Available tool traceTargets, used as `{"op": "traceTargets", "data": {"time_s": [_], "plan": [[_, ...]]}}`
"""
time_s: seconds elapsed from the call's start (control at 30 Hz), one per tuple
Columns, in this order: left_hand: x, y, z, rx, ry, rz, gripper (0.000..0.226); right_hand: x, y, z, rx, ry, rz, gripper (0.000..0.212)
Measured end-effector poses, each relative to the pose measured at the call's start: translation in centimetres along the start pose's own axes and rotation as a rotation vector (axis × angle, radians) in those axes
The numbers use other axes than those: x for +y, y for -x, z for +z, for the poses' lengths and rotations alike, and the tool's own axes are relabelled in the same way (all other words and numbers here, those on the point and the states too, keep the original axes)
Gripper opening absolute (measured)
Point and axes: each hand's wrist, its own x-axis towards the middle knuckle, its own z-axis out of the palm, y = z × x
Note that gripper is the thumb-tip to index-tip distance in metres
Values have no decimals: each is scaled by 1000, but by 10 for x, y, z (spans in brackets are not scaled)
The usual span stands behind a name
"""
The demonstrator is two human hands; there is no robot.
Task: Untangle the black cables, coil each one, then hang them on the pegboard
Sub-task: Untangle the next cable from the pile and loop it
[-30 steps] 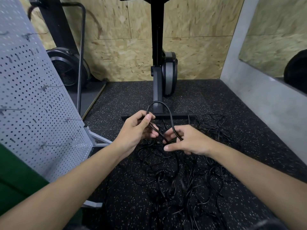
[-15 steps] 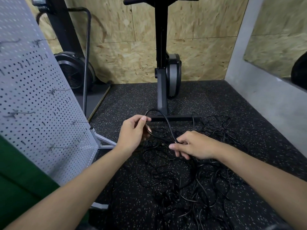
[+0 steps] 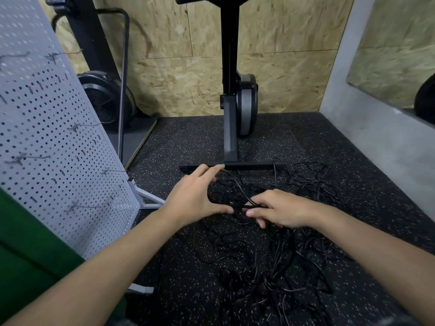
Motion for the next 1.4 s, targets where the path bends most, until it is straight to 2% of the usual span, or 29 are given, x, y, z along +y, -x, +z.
{"op": "traceTargets", "data": {"time_s": [0.07, 0.13, 0.3, 0.43, 0.5, 0.6, 0.73, 0.83, 0.9, 0.97, 1.03, 1.1, 1.17, 1.23, 1.27, 1.33, 1.4], "plan": [[-1, 0, 3, -13, 9, 29, 93, 3, 0, 0, -30, -48, 0, 15], [-2, 1, 5, -6, 43, 53, 76, 6, 0, -1, -48, -55, 12, 20], [-2, 0, 3, 17, -119, 140, 55, 5, -2, -3, -32, 7, -8, 23], [-11, -4, 6, 75, -310, 329, 57, 5, -1, -2, 54, 113, -50, 28], [-12, -2, 7, -10, -280, 354, 60, 5, 0, 0, 81, 113, -58, 30], [-7, 1, 8, -105, -291, 320, 70, 1, 3, -1, 116, 111, -83, 29], [2, -3, 2, 55, -415, 205, 73, -1, 0, -2, 97, -22, -67, 32], [10, -6, -2, 51, -450, 55, 76, -4, -4, -1, 96, -106, -39, 32], [13, -7, -1, 70, -376, -36, 74, -7, -7, -1, 174, -98, -45, 31], [13, -5, 0, 92, -198, -83, 69, -8, -9, 0, 222, -162, -43, 32], [9, -1, 2, 74, 48, -83, 61, -5, -9, 2, 210, -217, -26, 32], [4, 3, 5, 53, 171, -66, 63, -2, -9, 4, 188, -258, 3, 32], [2, 4, 7, 230, 156, -5, 62, -1, -10, 4, 203, -359, 30, 32], [3, 2, 9, 498, 130, 77, 43, 0, -12, 2, 259, -502, 48, 31], [7, 2, 8, 552, 167, 90, 30, -1, -14, 1, 289, -562, 50, 31], [16, 4, 9, 442, 318, 76, 12, -2, -16, 0, 335, -636, 39, 31], [22, 5, 16, 236, 383, 36, 16, -3, -19, 1, 352, -668, 11, 31]]}}
